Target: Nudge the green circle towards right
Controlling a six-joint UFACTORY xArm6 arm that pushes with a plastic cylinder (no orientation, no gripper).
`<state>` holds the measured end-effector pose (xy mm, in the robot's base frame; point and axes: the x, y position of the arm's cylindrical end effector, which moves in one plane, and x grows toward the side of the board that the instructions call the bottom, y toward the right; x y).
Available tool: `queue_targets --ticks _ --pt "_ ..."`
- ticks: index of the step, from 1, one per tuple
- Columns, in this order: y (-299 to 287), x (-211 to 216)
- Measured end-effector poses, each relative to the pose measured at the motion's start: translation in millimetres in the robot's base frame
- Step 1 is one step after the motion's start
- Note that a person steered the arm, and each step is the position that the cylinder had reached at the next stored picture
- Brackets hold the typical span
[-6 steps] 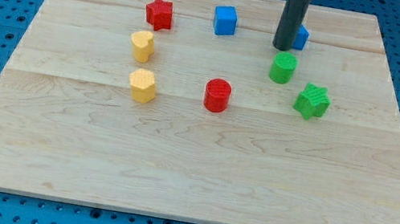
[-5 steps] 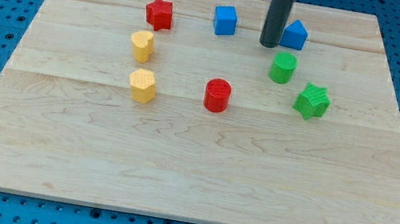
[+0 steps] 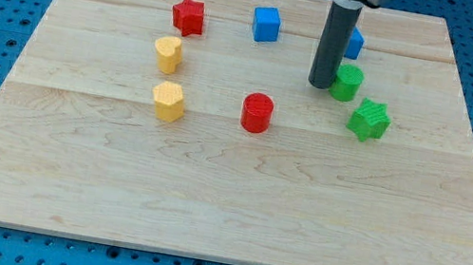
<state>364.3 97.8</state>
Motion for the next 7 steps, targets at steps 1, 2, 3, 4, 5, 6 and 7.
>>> queue_targets --ticks 1,2,3,4,5,6,7 --pt "7 2" --pt "11 10" --pt "24 3" --pt "33 0" --pt "33 0" --pt "33 6" --pt "47 10"
